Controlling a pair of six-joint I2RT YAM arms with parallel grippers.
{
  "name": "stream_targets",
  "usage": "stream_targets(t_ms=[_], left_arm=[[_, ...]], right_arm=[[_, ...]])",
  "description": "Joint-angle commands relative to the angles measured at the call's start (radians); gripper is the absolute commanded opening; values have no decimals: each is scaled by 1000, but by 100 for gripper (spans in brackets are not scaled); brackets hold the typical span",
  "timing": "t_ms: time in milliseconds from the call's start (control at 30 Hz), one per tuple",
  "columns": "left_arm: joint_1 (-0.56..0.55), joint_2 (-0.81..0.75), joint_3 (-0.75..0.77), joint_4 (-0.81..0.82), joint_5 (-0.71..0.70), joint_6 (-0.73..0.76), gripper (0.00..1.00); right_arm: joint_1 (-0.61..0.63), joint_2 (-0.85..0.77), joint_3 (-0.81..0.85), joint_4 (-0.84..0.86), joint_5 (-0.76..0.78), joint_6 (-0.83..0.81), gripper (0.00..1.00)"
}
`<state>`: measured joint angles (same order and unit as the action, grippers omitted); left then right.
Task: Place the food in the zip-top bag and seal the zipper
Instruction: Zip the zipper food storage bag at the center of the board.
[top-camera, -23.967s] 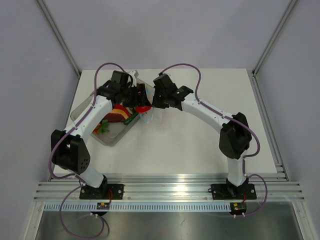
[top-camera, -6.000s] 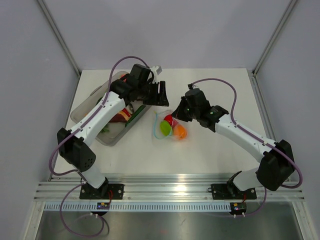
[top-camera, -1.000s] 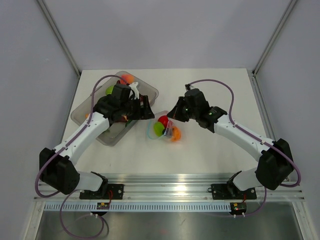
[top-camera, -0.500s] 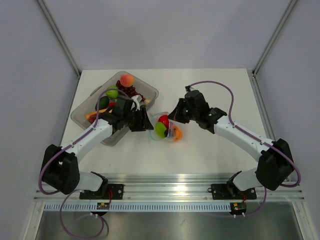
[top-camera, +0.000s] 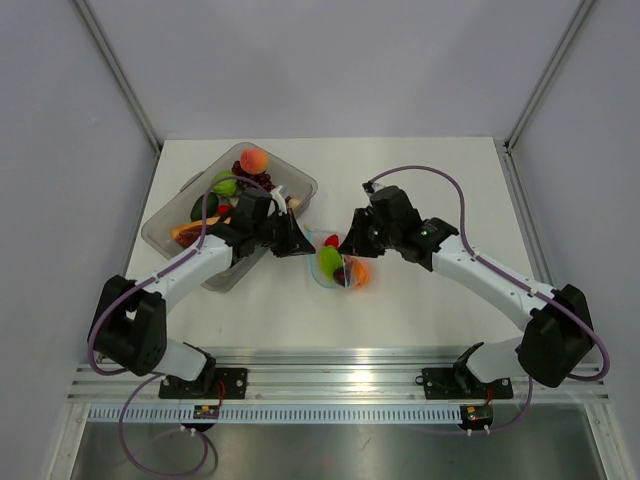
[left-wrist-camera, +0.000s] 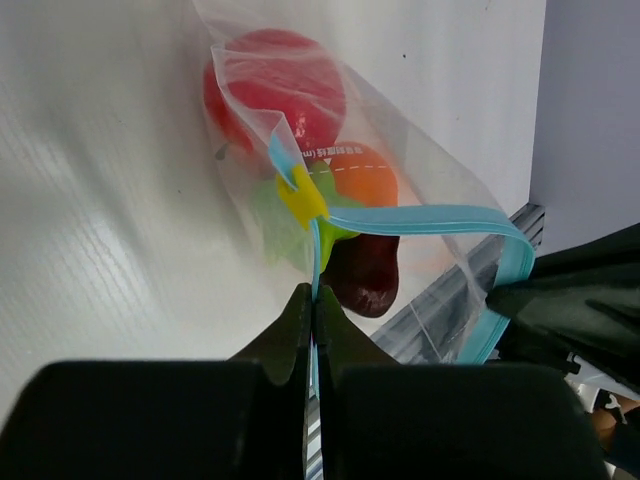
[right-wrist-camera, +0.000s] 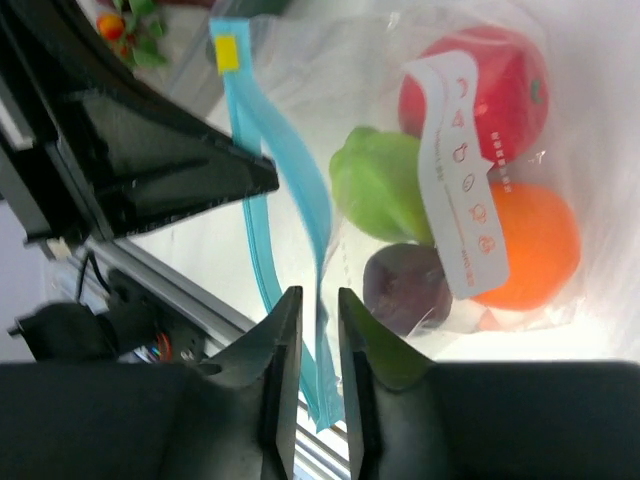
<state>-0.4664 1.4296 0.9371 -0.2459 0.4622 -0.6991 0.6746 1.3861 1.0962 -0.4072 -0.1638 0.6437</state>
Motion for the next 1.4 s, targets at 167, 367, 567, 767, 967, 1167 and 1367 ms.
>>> stream_targets(t_ms=[167,367,567,767,967,1167,1367], left_arm=[[-11,-1,28,100,64,-71,0],[-15,-14,60,71,59,-97,0],[-15,-6,74,56,41,-132,0],[-15,-4,88,46,36,-143,0],[-15,0,112,20,24,-145,0],[-17,-1,115,14,26,-148,0],[-17,-8,111,4,23,-137,0]], right_arm=[[55,-21,172,-186,-3,-216,60],[128,36,235,-205,46,-257,70],[215,76,249,-238,144,-294,74],[250,53,231,-222,199,-312,66],[293,111,257,-246,233,-325,56],[307,168,268,-211,431,-260,35],[306,139,258,-160,412,-263,30]])
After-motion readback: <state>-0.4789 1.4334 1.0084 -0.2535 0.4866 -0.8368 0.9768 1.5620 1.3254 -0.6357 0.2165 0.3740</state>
